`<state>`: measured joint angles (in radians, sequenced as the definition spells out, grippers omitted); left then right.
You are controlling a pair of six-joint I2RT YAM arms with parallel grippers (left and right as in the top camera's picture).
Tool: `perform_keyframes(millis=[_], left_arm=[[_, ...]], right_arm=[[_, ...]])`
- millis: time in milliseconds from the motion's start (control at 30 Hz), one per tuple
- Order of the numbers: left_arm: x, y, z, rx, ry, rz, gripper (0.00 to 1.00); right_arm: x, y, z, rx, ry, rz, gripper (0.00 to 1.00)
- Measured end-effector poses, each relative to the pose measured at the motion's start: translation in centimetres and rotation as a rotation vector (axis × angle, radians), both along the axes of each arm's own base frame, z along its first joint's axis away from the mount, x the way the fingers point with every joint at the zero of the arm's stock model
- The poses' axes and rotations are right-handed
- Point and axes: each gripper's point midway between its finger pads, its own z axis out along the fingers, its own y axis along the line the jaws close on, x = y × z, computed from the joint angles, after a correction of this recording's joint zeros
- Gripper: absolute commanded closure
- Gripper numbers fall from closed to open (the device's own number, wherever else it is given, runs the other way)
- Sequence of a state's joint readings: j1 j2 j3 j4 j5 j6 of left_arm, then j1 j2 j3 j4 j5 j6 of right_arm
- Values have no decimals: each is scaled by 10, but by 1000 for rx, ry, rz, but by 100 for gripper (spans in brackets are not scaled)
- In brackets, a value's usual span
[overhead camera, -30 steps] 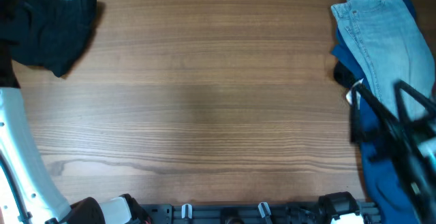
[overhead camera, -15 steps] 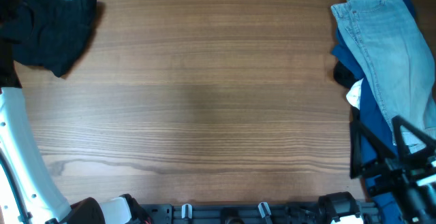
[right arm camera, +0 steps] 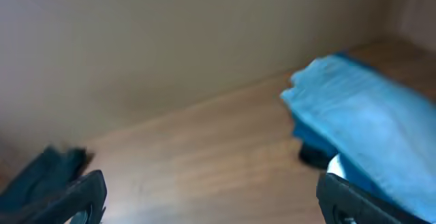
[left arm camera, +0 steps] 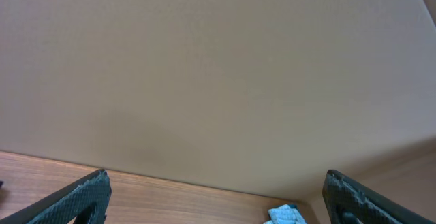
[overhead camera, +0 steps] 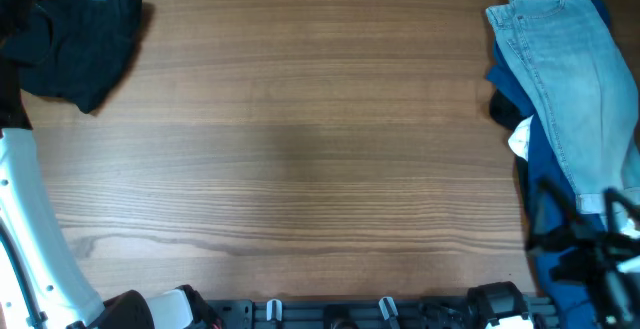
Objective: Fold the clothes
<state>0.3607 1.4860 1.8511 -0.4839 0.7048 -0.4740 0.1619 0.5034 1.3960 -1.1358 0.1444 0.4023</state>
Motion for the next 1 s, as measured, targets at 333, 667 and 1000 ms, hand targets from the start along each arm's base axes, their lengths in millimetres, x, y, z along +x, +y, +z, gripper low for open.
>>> perform_keyframes(millis=[333, 667, 1000], left_arm=[[0, 0, -2, -4, 11, 0, 0], [0, 0, -4, -6, 16, 0, 0], [0, 0, -4, -6, 16, 0, 0]], right_arm=[[-109, -61, 51, -37, -114, -254, 0], [-197, -96, 175, 316, -717, -378, 0], [-194, -97, 176, 485, -744, -368, 0]])
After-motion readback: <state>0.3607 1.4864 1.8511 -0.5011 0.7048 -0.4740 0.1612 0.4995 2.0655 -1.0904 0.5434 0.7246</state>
